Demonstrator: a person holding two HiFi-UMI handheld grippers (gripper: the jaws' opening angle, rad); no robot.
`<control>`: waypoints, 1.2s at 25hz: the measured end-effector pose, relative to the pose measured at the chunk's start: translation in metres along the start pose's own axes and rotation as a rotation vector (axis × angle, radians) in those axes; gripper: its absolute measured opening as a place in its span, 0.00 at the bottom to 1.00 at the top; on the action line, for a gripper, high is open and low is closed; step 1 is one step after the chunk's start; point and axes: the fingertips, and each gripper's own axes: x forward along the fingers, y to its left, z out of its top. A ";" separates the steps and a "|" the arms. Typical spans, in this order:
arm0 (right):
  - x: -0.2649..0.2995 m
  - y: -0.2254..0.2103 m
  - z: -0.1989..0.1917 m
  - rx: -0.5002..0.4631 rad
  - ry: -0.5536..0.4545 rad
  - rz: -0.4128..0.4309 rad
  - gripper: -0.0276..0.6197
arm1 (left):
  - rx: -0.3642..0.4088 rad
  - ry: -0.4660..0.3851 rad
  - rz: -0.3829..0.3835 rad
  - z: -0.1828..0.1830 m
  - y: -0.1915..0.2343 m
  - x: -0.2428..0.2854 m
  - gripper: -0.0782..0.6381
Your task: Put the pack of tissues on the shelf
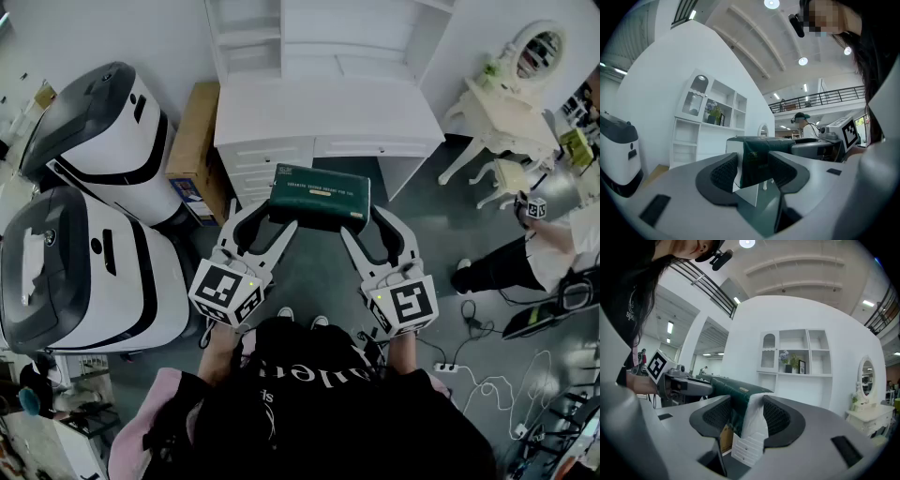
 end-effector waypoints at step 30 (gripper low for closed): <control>0.038 0.024 -0.016 0.029 0.065 -0.093 0.42 | -0.038 0.029 -0.100 -0.021 0.047 -0.004 0.41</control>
